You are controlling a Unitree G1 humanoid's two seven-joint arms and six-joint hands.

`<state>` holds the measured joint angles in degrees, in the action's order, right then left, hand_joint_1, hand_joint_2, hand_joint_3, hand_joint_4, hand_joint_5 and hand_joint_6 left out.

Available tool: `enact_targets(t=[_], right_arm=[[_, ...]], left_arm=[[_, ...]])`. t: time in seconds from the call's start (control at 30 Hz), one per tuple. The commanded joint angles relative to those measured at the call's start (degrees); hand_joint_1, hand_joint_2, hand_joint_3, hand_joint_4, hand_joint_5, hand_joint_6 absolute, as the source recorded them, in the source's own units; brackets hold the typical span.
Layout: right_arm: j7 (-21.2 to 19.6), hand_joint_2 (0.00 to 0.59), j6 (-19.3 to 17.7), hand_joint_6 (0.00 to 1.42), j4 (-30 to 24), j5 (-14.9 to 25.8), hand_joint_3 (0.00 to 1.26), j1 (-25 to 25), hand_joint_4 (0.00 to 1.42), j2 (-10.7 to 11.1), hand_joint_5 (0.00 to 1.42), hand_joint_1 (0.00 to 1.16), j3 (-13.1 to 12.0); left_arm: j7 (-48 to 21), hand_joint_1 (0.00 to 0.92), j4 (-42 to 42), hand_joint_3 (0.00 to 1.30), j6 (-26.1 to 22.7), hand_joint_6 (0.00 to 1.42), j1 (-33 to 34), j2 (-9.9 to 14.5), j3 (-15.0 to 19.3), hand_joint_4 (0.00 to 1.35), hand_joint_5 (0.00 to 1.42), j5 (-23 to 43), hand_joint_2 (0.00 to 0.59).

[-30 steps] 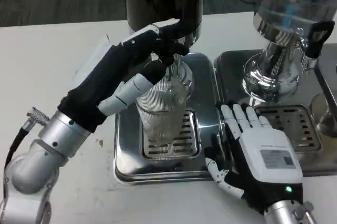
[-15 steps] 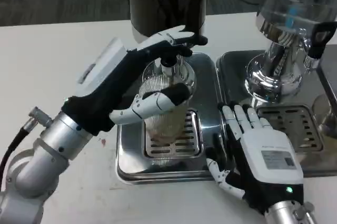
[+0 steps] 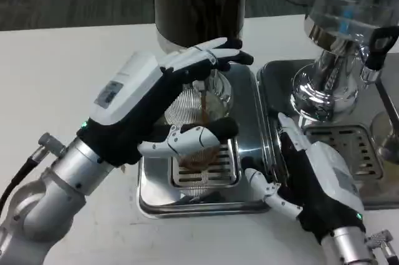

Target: Grasp the cup under the faucet to collect the drink, then remove the cup.

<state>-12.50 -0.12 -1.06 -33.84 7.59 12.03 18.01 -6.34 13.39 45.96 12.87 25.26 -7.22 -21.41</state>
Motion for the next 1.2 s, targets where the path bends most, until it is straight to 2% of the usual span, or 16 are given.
enact_targets(t=[0.03,0.1,0.2,0.33,0.43,0.63,0.7,0.8,1.0,1.2], right_arm=[[2.27,0.268,-1.27,0.11,0.34,2.71,0.00,-0.81,0.00,0.14,0.00,0.36,-1.29],[3.94,0.244,-2.35,0.09,0.56,4.63,0.00,-1.38,0.00,0.45,0.00,0.37,-1.75],[4.91,0.206,-2.64,0.04,-0.46,4.58,0.00,-1.80,0.00,0.63,0.00,0.37,-1.80],[6.62,0.176,-0.44,0.00,-2.19,2.11,0.00,-3.23,0.00,0.81,0.00,0.38,-1.17],[8.49,0.173,0.14,0.00,-1.89,2.40,0.00,-4.59,0.00,0.64,0.00,0.38,-1.08],[10.61,0.169,1.62,0.00,-2.32,-0.33,0.00,-6.54,0.00,0.92,0.00,0.39,0.04],[11.67,0.168,2.41,0.00,-1.39,0.95,0.00,-7.46,0.00,0.25,0.00,0.39,-0.43],[12.07,0.167,2.25,0.00,-0.90,0.51,0.00,-8.63,0.00,0.38,0.00,0.40,-0.14],[14.90,0.167,2.22,0.00,1.30,5.20,0.00,-10.82,0.00,-0.40,0.00,0.40,-0.81],[14.55,0.176,2.56,0.00,2.24,4.34,0.00,-12.56,0.00,-0.94,0.00,0.40,-0.19]], left_arm=[[-1.66,0.000,-0.51,0.32,0.70,0.26,-1.85,0.62,-3.59,0.15,0.33,-3.24,0.153],[-1.25,0.000,-0.54,0.32,0.58,0.26,-1.83,0.79,-3.68,0.15,0.33,-3.18,0.152],[-0.91,0.000,-0.61,0.32,0.48,0.26,-1.91,0.99,-3.66,0.15,0.33,-2.84,0.152],[-0.50,0.000,-0.84,0.32,0.58,0.26,-2.30,1.11,-3.38,0.15,0.33,-2.23,0.152],[-0.46,0.000,-1.08,0.32,0.62,0.26,-2.40,1.15,-3.39,0.15,0.33,-2.02,0.152],[0.02,0.000,-1.42,0.32,0.47,0.26,-2.72,1.04,-3.24,0.15,0.33,-2.01,0.152],[0.01,0.000,-1.52,0.32,0.29,0.26,-2.84,1.08,-3.14,0.15,0.33,-1.76,0.152],[0.13,0.000,-1.46,0.32,0.27,0.26,-3.06,1.14,-2.88,0.15,0.33,-1.37,0.152],[0.03,0.000,-1.09,0.33,0.02,0.26,-3.51,1.18,-2.21,0.15,0.34,0.54,0.153],[0.29,0.000,-1.12,0.34,-0.30,0.25,-3.98,1.29,-1.66,0.17,0.34,1.14,0.153]])
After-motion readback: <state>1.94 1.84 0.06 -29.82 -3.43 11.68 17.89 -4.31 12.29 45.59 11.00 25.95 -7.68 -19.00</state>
